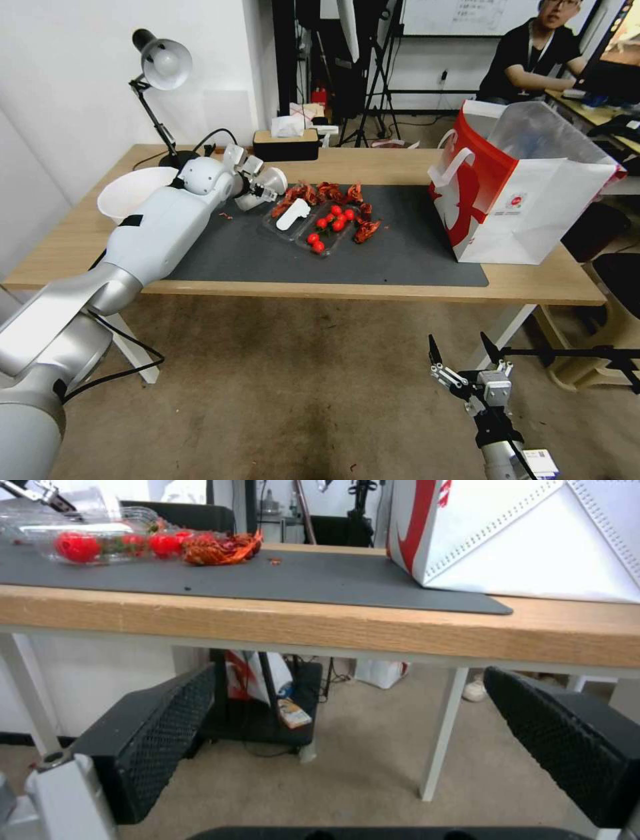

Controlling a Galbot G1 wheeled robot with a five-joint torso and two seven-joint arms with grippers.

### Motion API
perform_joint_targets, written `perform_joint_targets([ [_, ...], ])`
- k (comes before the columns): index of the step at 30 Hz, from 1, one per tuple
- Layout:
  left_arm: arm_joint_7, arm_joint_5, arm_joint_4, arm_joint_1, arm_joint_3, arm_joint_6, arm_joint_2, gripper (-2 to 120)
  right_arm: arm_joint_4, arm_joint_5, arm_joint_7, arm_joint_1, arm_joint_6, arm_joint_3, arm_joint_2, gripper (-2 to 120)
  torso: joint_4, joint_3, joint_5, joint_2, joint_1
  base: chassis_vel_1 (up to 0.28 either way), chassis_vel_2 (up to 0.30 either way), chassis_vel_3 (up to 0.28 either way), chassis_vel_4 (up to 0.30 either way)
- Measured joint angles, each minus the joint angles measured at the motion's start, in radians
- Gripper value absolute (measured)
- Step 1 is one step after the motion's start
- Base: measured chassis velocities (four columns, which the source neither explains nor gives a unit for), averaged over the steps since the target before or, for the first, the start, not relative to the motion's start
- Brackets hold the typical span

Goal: Pick up the trash from the table and place it into the takeout bag.

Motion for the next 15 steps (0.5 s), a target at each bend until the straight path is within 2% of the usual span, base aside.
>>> perform_joint_targets([
  [4, -0.033, -0.003, 0.03, -0.003, 0.003, 0.001, -0.013, 91, -0.001, 0.0, 0.0, 0.001, 0.0, -0.001, 0.0, 100, 0.0, 0.0, 0.0002, 0.0, 0.0, 0.0, 0.0, 0.0, 0.0],
  [7, -0.05, 0.016, 0.056, -0.005, 0.01, -0.008, -0.019, 78, -0.001, 0.0, 0.0, 0.001, 0.0, -0.001, 0.0, 100, 0.0, 0.0, 0.0, 0.0, 0.0, 0.0, 0.0, 0.0, 0.0],
  [8, -0.05, 0.016, 0.056, -0.005, 0.01, -0.008, -0.019, 78, -0.001, 0.0, 0.0, 0.001, 0.0, -0.001, 0.0, 100, 0.0, 0.0, 0.0, 0.0, 0.0, 0.0, 0.0, 0.0, 0.0],
  [9, -0.057, 0.02, 0.064, -0.006, 0.01, -0.01, -0.02, 72, -0.001, 0.0, 0.0, 0.001, 0.0, -0.001, 0.0, 100, 0.0, 0.0, 0.0001, 0.0, 0.0, 0.0, 0.0, 0.0, 0.0],
  [11, -0.064, 0.019, 0.059, -0.005, 0.006, -0.012, -0.018, 62, -0.001, 0.0, -0.001, 0.001, 0.0, -0.002, 0.002, 100, 0.0, 0.0, -0.0001, 0.0, 0.0, 0.0, 0.0, 0.0, 0.0],
  [15, -0.073, 0.01, 0.038, 0.0, -0.001, -0.022, -0.012, 54, -0.003, 0.0, -0.001, 0.003, 0.0, -0.004, 0.003, 100, 0.0, 0.0, 0.0002, 0.0, 0.0, 0.0, 0.0, 0.0, 0.0],
])
